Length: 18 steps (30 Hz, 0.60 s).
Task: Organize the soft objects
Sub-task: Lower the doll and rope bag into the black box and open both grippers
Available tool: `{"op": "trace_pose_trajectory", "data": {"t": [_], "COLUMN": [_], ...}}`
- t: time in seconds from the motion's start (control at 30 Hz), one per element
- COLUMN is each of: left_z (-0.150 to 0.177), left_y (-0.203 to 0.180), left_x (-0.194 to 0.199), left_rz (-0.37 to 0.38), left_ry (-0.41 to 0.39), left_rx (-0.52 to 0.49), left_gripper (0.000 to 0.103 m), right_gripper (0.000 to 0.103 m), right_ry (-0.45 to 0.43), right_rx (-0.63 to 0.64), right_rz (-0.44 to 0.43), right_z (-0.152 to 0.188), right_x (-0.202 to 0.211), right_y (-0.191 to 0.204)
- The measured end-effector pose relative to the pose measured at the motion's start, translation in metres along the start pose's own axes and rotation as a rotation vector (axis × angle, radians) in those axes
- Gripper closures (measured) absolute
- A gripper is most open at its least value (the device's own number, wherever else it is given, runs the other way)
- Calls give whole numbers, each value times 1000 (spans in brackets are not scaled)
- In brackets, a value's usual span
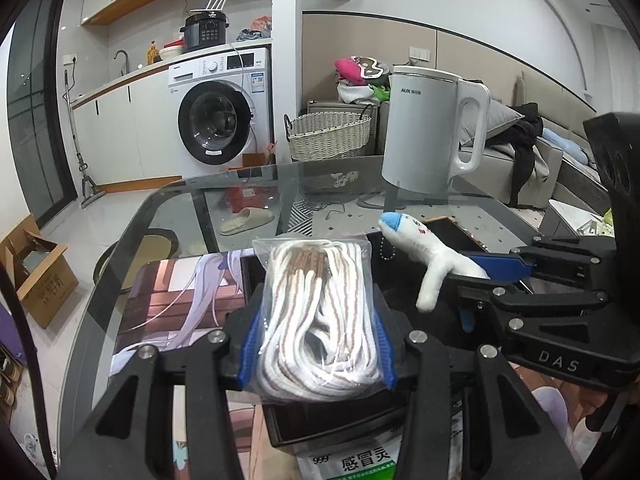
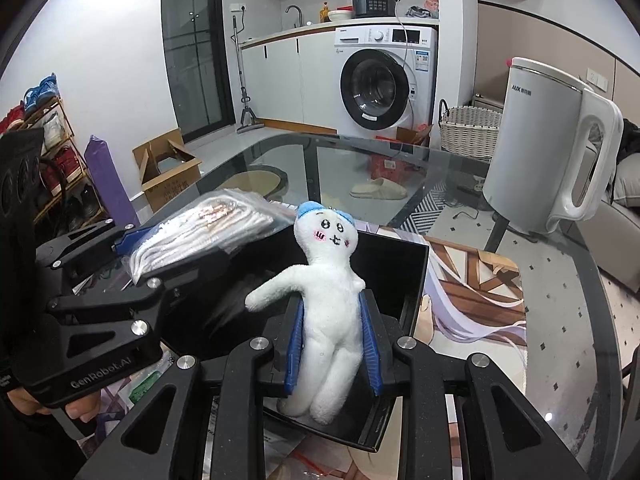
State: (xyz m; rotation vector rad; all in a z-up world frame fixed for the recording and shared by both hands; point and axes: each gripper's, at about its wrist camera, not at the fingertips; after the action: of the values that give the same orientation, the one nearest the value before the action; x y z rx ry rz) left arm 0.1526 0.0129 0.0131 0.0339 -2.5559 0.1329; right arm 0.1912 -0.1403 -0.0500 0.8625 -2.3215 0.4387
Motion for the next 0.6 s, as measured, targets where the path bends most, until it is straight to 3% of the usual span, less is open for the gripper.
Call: {"op": "trace_pose_trajectory", "data": {"t": [0.33, 0.4, 0.47, 0.6], "left_z": [0, 1, 1, 3], "left_y": [-1, -3, -4, -5], "left_x": [-1, 0, 1, 3], "left_rz": [17, 16, 19, 18], "left_ry": [6, 7, 9, 9], "left_rx": [6, -2, -4, -9], "left_gripper": [57, 57, 57, 57], "right_gripper": [74, 69, 57, 57], "right_ry": [2, -2, -10, -15], "right_rx": [7, 13, 16, 14], "right_rz": [-10, -18, -22, -17], "right_z": [1, 2, 4, 6], "right_x": [4, 7, 12, 16], "right_y": [3, 5, 6, 6]}}
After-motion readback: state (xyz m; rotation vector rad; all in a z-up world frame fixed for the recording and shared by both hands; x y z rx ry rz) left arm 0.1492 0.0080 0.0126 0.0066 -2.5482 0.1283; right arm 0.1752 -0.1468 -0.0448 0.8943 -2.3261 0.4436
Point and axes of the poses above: each gripper's, at about its wrist camera, not at the fingertips, and x roughly against the way its jaws point, y to its left, z to its underside, and after that the axes turned 4 degrees about x, right-handed
